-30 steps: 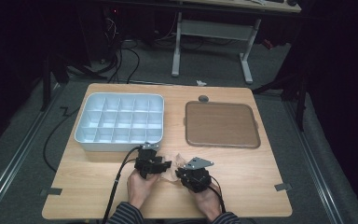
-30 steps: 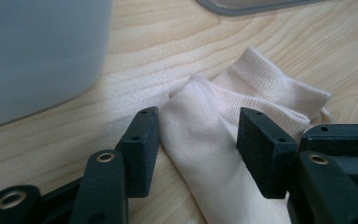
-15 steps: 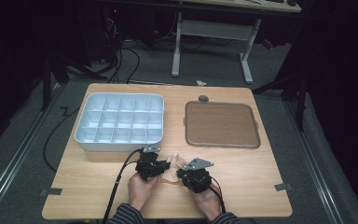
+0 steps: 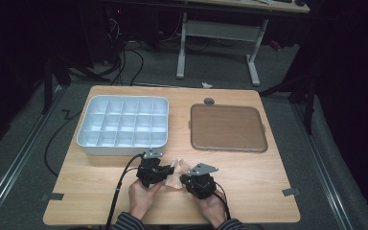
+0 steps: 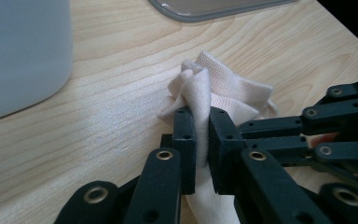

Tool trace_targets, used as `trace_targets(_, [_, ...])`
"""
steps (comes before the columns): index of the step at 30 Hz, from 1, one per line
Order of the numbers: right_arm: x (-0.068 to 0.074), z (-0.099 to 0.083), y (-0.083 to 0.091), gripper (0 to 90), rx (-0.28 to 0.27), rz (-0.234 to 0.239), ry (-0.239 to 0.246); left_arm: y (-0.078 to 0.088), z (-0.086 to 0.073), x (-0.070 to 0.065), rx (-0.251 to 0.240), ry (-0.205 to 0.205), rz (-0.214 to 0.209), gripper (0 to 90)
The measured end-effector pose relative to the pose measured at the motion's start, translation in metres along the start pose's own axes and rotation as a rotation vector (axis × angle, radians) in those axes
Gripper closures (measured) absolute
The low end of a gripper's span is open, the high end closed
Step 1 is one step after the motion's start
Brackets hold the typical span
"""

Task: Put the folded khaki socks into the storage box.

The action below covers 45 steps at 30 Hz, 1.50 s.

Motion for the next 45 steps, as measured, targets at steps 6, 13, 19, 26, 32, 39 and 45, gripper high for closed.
trace_targets(6, [0.005, 0.004, -0.002, 85.5, 0.009, 0.025, 0.016, 0.006, -0.001, -0.003, -0.003, -0.006, 0.018, 83.0])
trace_targets(13, [0.003, 0.014, 0.009, 86.3, -0.050, 0.037, -0.019, 0.008, -0.004, -0.003, 0.017, 0.003, 0.031, 83.4])
trace_targets(19, [-0.005, 0.020, 0.003, 87.1, -0.020, 0.004, -0.021, 0.011, -0.004, -0.005, 0.014, 0.006, 0.040, 83.4])
trace_targets(26, [-0.003, 0.018, -0.009, 87.7, 0.010, 0.001, -0.021, 0.012, -0.003, -0.008, 0.006, 0.007, 0.019, 83.3])
trace_targets(32, [-0.002, 0.021, -0.014, 89.0, 0.016, 0.010, -0.010, 0.011, -0.001, -0.011, -0.003, -0.011, -0.005, 83.1])
trace_targets(39, [0.000, 0.023, -0.019, 89.8, 0.016, 0.040, -0.010, 0.012, 0.002, -0.011, -0.014, -0.041, -0.002, 83.4])
trace_targets(45, [0.005, 0.027, -0.024, 89.9, 0.016, 0.070, 0.005, 0.016, 0.000, -0.006, -0.041, -0.025, -0.003, 83.8])
Point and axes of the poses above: each handheld gripper's, and its own axes: y roughly backward along the jaws, z roughly out of its top, x roughly to its left, the point moved 4 cm from there along -y, roughly forward along the jaws, and after that the axes turned 6 degrees about y, right-handed, at the moved point
